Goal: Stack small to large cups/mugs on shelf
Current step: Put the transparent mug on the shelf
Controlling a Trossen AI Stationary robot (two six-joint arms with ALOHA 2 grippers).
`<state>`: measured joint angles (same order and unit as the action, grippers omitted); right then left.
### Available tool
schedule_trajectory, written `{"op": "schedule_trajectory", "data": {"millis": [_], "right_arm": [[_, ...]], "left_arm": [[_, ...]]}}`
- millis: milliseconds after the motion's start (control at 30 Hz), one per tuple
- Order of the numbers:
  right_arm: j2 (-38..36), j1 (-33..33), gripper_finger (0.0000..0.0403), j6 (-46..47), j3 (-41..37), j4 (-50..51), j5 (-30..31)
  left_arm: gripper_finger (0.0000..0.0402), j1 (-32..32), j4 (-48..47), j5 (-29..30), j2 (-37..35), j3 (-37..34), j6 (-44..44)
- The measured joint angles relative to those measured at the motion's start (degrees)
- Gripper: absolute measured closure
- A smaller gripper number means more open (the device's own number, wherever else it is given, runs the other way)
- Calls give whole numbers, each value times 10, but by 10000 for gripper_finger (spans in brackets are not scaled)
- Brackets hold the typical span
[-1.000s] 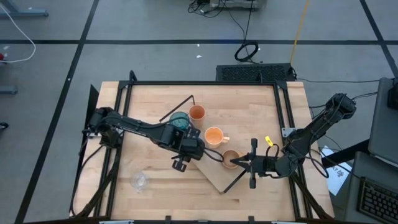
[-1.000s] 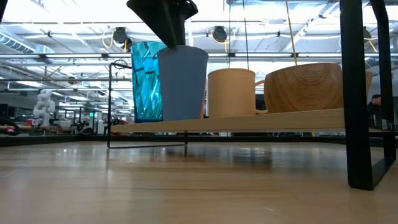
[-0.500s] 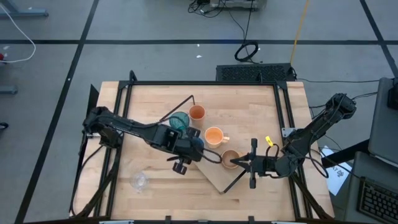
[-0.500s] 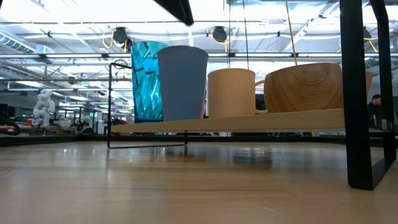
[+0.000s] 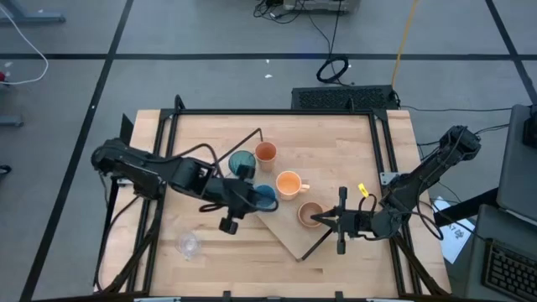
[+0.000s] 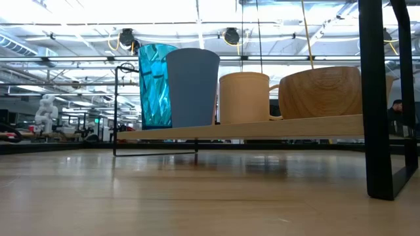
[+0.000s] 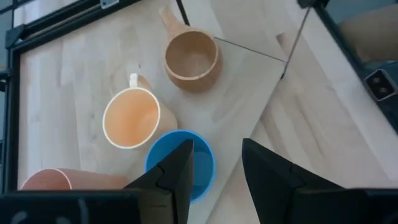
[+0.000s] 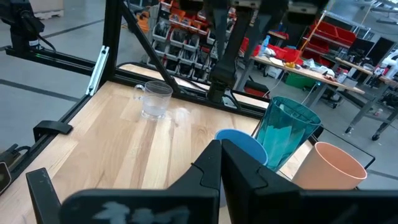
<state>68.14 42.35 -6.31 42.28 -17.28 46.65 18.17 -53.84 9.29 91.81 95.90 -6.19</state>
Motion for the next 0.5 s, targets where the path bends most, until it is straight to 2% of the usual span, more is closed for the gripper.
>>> {"op": "schedule_trajectory", "data": {"millis": [333,500], "right_arm": [[0,0,403,22,0,13,-1],[0,0,403,22,0,13,-1]], "left_arm": [[263,14,-61,-10,-42,1,52],[263,19,-136,-18,-43,30,91]]}}
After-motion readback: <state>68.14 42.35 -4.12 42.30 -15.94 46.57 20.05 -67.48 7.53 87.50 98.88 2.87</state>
